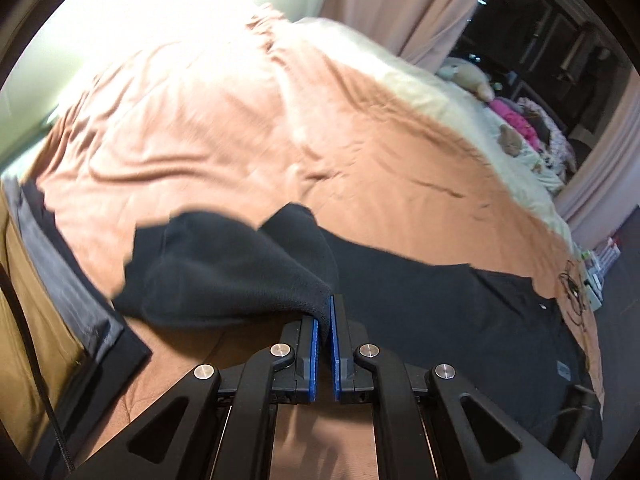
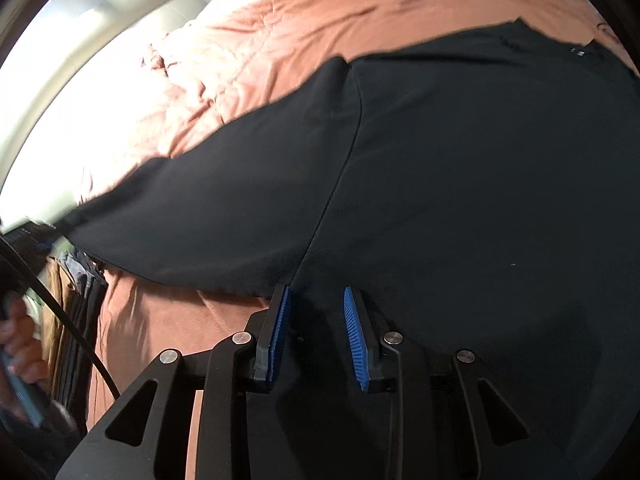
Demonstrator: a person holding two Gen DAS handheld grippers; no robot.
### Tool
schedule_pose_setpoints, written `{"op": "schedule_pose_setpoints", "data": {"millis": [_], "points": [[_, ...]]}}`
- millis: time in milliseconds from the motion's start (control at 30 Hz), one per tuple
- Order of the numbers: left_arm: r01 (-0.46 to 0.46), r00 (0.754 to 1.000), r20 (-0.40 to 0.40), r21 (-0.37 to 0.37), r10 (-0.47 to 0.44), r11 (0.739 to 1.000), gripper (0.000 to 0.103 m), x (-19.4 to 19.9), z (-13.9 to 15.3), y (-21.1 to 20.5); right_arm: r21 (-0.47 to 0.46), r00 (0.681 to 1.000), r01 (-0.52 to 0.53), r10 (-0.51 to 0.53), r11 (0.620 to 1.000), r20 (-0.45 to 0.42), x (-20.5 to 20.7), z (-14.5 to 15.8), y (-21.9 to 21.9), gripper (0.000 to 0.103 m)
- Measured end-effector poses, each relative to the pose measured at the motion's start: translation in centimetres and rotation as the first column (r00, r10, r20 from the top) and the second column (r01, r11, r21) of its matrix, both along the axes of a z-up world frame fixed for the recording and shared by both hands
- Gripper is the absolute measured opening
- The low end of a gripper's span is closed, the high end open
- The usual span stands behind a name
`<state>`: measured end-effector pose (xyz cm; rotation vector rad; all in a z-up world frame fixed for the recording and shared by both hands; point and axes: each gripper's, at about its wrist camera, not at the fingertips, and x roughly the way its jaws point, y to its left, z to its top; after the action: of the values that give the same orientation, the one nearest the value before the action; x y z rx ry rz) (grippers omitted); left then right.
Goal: Fold small clothes
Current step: 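Fold the held sleeve across the shirt body and open the left gripper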
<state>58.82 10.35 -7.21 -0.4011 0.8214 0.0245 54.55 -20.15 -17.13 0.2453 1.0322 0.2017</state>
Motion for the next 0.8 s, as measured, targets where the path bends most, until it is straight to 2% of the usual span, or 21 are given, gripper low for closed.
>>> {"op": "schedule_pose_setpoints", "data": {"millis": [267, 333, 400, 433, 600, 800], "points": [[0.106, 0.99, 0.086, 0.024, -0.107, 0.994, 0.005, 0.9, 5.4, -5.0, -0.003, 1.0, 0.022, -0.022, 1.0, -0.003, -0.4, 2.5, -1.7, 0.026], [0.139, 0.985, 0.101, 0.034, -0.141, 0.99, 0.005, 0.8, 6.4, -6.7, -0.014, 1.0, 0.03, -0.03, 0.999, 0.006, -1.1, 3.5, -2.2, 0.036], [0.167, 0.979, 0.115, 0.042, -0.171, 0.985, 0.005, 0.8, 7.4, -8.2, -0.013, 0.999, 0.041, -0.041, 0.999, 0.029, -1.9, 4.4, -3.0, 0.061], [0.183, 0.975, 0.123, 0.043, -0.187, 0.982, 0.005, 0.9, 7.8, -9.1, -0.013, 0.998, 0.049, -0.048, 0.999, 0.048, -2.4, 5.0, -3.5, 0.063], [0.252, 0.954, 0.156, 0.046, -0.256, 0.967, 0.005, 1.3, 9.9, -13.4, -0.018, 0.994, 0.077, -0.076, 0.997, 0.084, -4.7, 6.8, -6.4, 0.063], [0.361, 0.91, 0.194, 0.066, -0.367, 0.93, 0.005, 1.5, 11.8, -19.3, -0.002, 0.985, 0.141, -0.14, 0.99, 0.105, -7.7, 8.4, -10.1, 0.063]]}}
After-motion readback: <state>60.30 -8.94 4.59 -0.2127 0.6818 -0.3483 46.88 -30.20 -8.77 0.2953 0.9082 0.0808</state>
